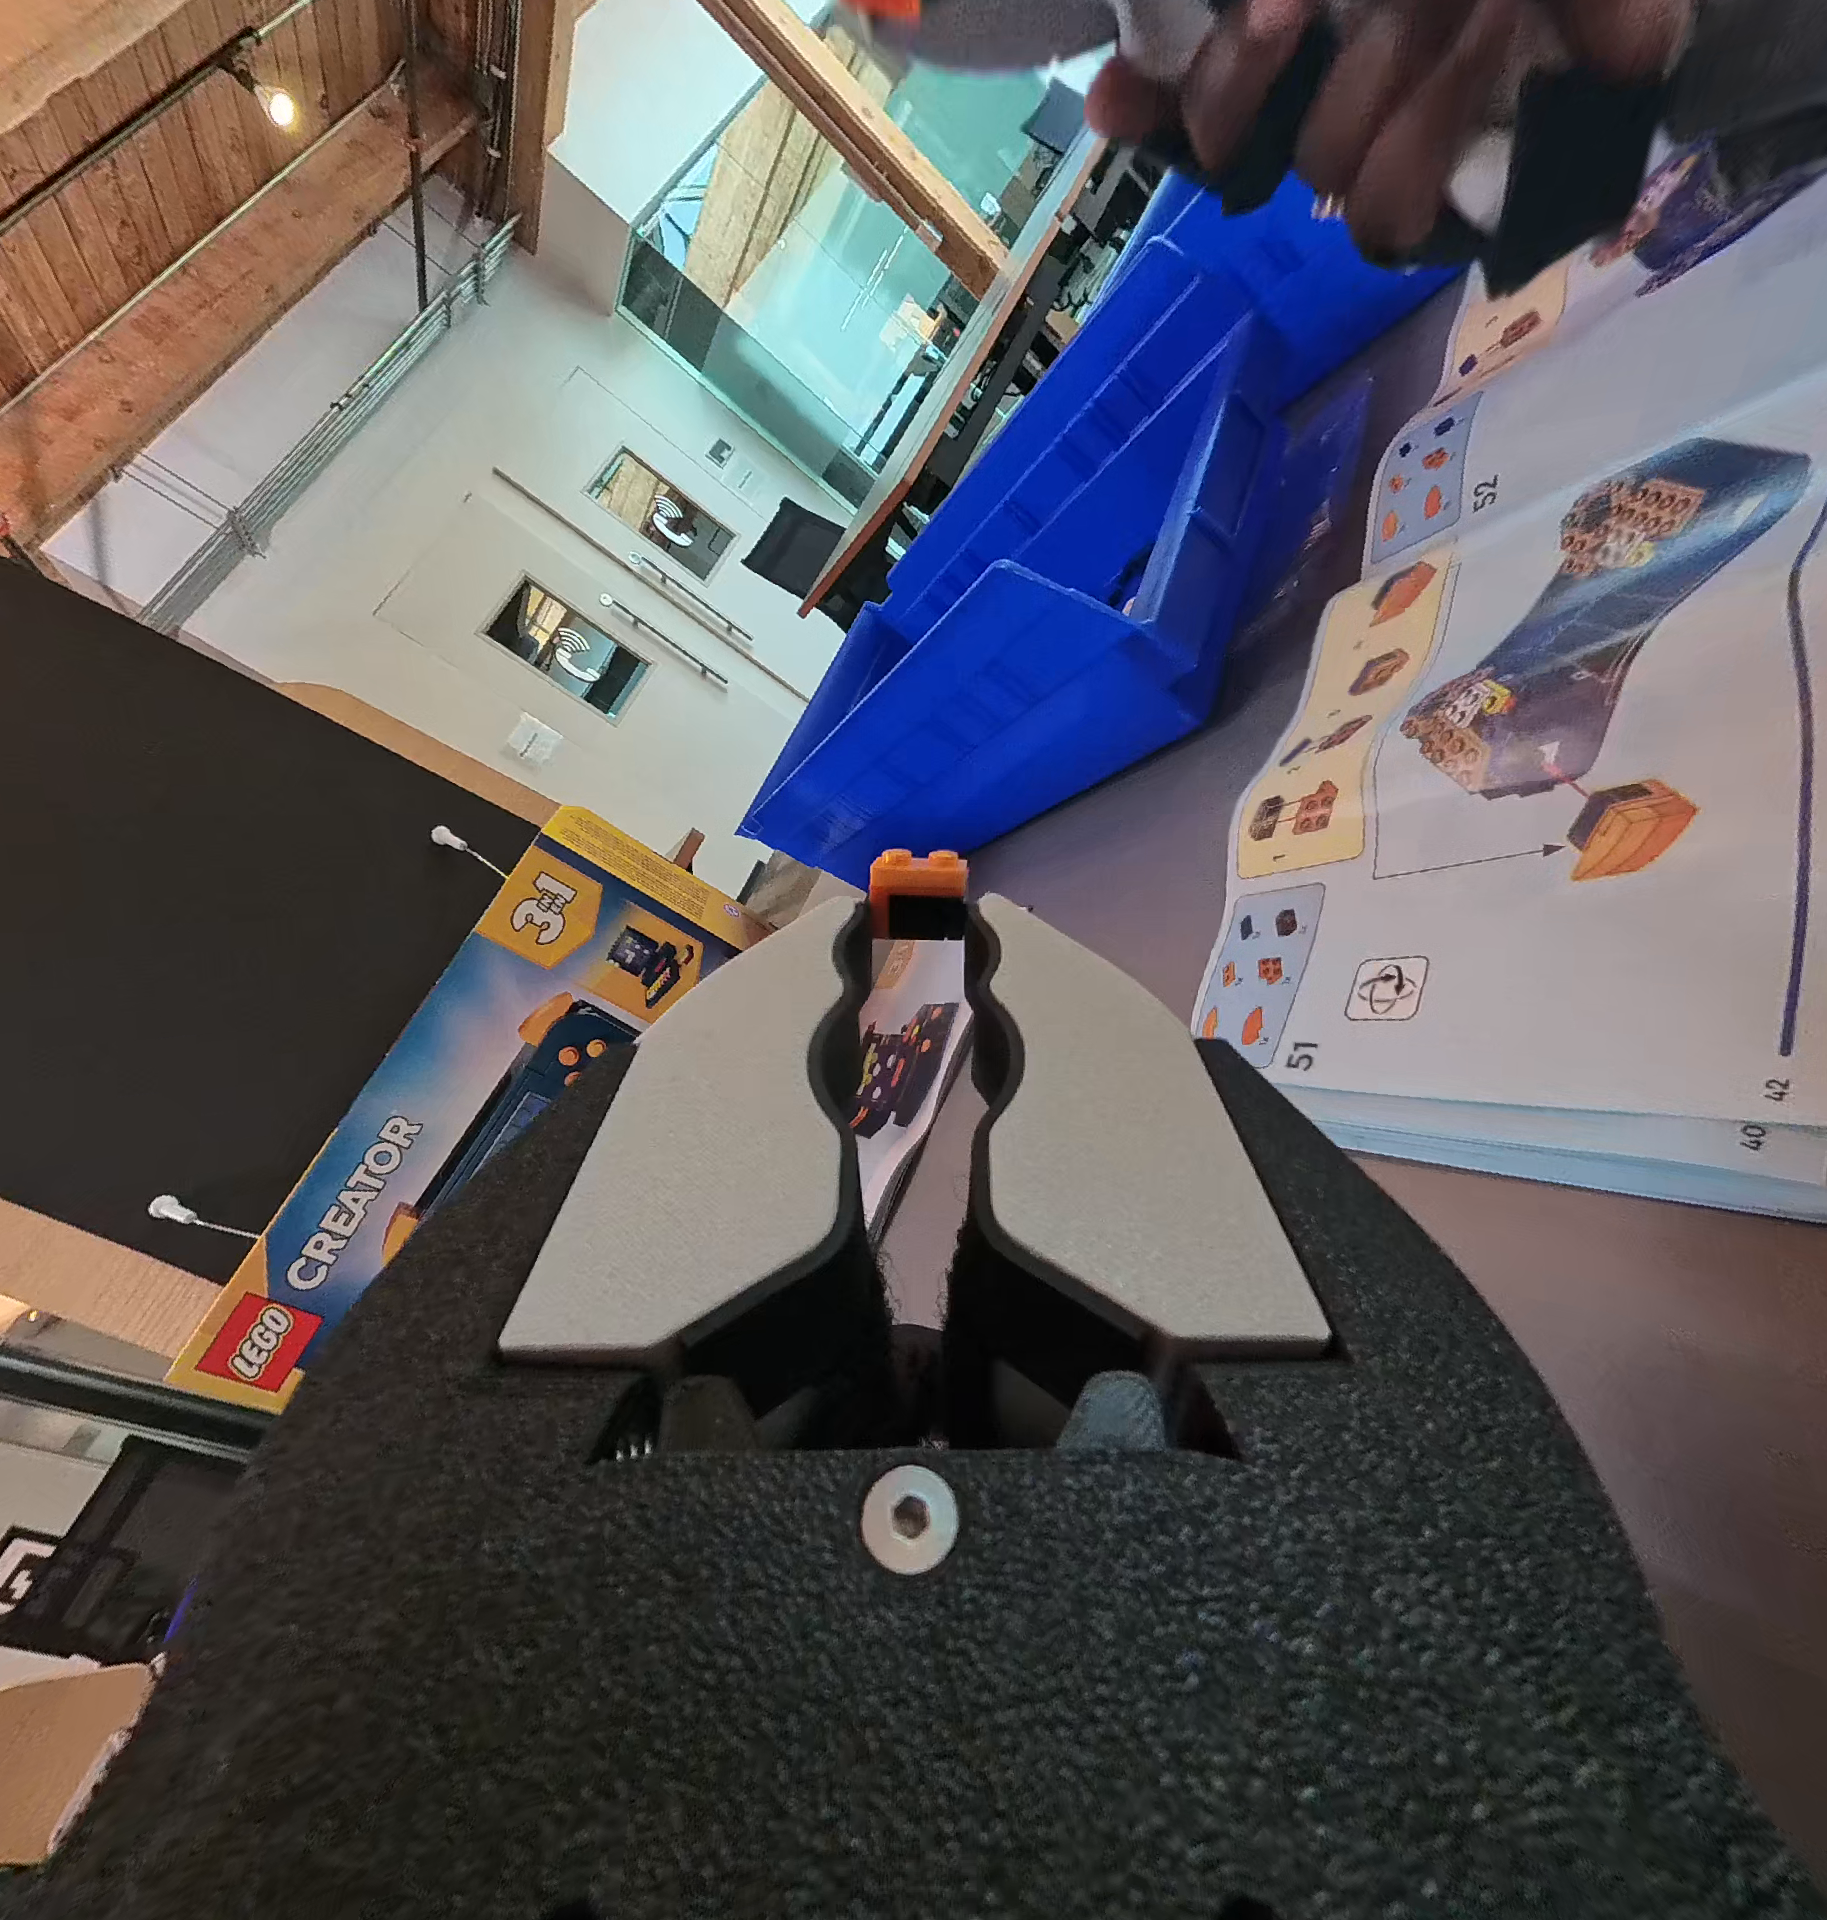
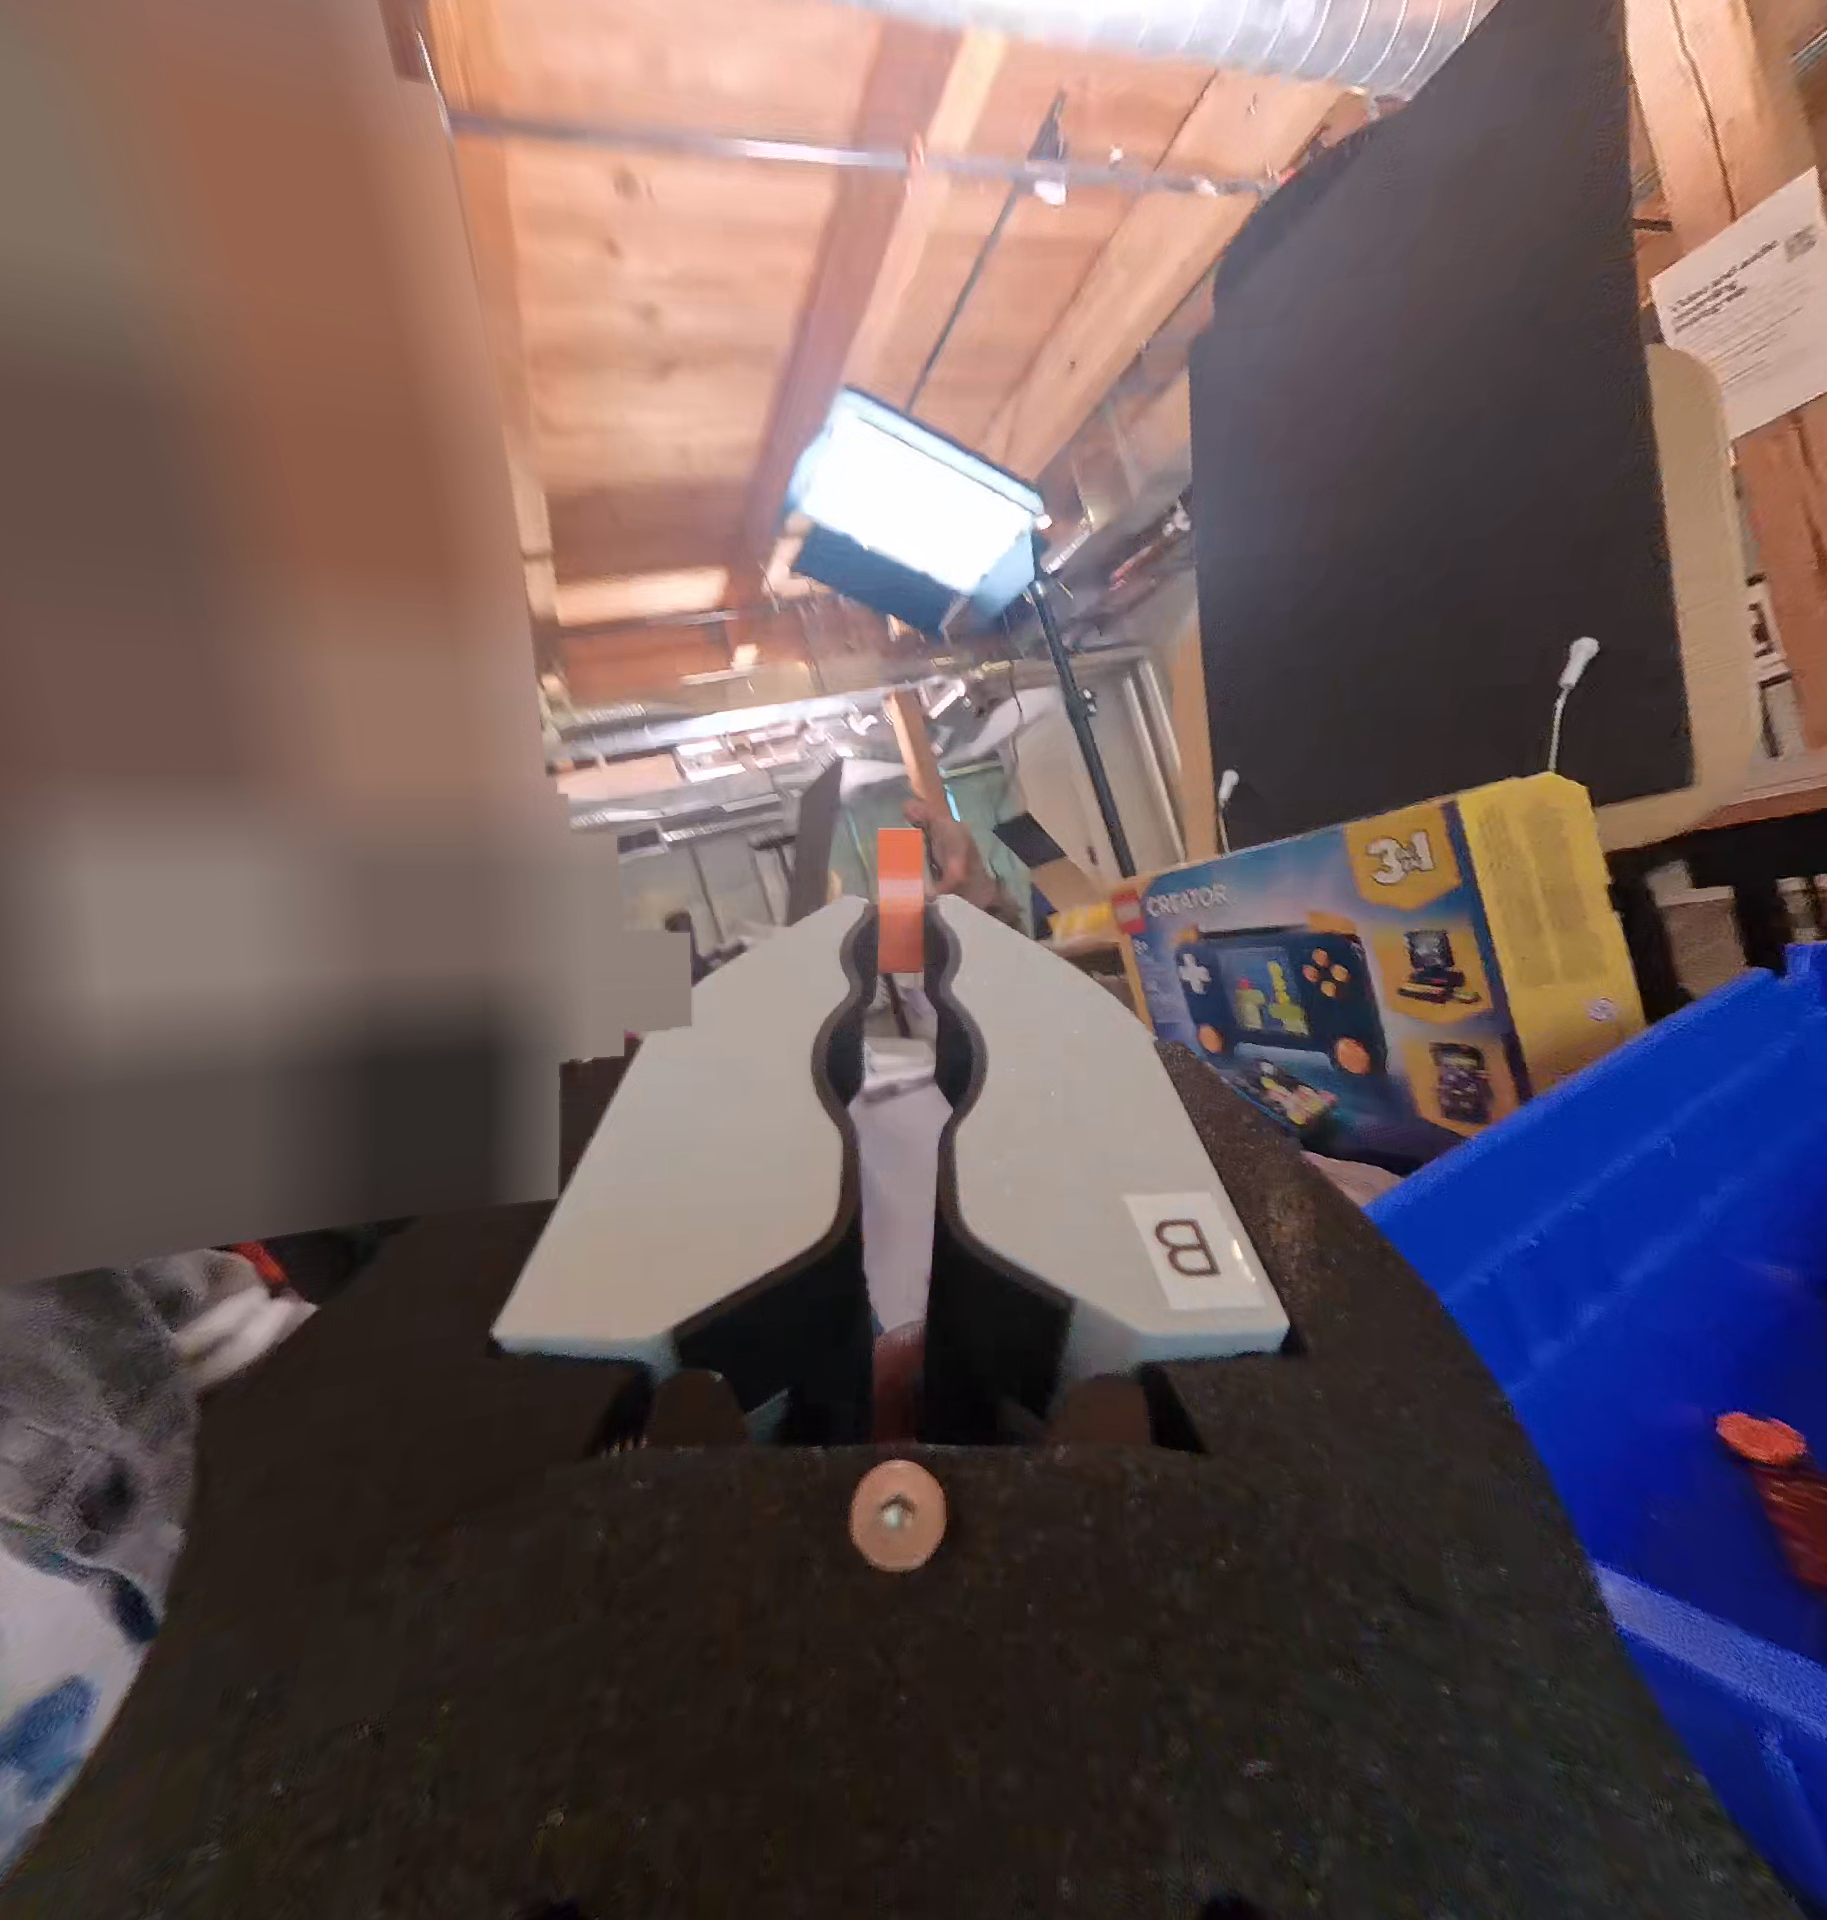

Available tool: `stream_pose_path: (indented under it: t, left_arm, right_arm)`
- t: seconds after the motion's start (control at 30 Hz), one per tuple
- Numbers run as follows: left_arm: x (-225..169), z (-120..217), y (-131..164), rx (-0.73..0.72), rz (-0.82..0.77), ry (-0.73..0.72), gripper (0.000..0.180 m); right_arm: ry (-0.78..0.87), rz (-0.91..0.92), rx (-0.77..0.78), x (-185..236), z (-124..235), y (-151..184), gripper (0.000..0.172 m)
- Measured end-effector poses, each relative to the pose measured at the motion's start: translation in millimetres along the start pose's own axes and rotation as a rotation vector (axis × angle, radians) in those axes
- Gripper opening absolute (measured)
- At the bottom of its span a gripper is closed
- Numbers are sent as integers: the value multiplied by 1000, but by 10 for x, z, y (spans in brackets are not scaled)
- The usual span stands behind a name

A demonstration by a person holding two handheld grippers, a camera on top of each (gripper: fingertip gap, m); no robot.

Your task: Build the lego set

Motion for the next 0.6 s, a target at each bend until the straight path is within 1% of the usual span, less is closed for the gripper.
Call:
stream_pose_path:
  t: [0.03,0.17,0.23,0.37,0.53,0.6]
  left_arm:
    - [-9,-3,-4,0,-3,4,16]
    - [-40,-14,-15,6,-22,14,16]
    - [-44,-19,-19,6,-23,17,16]
    - [-50,-31,-18,-1,-9,27,16]
    - [-46,-53,-30,5,-17,32,16]
    - [-50,-84,-33,10,-26,35,16]
  right_arm:
    - [3,22,5,0,-24,72,8]
    - [-25,-81,-20,26,-80,164,7]
    - [-26,-75,-15,44,-92,196,7]
    - [-6,-5,2,62,-106,239,8]
    - [-15,-63,-80,47,-51,121,7]
    - [-8,-75,-83,19,-40,114,7]
Point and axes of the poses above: each gripper's, where its closed fingertips meet, z back along the fingers, y out of its underside, x = y × z across the jaws, the point moved 1 cm from there along z, back along the fingers, and after that the axes turned 13 degrees about y, right-handed, at the moved point
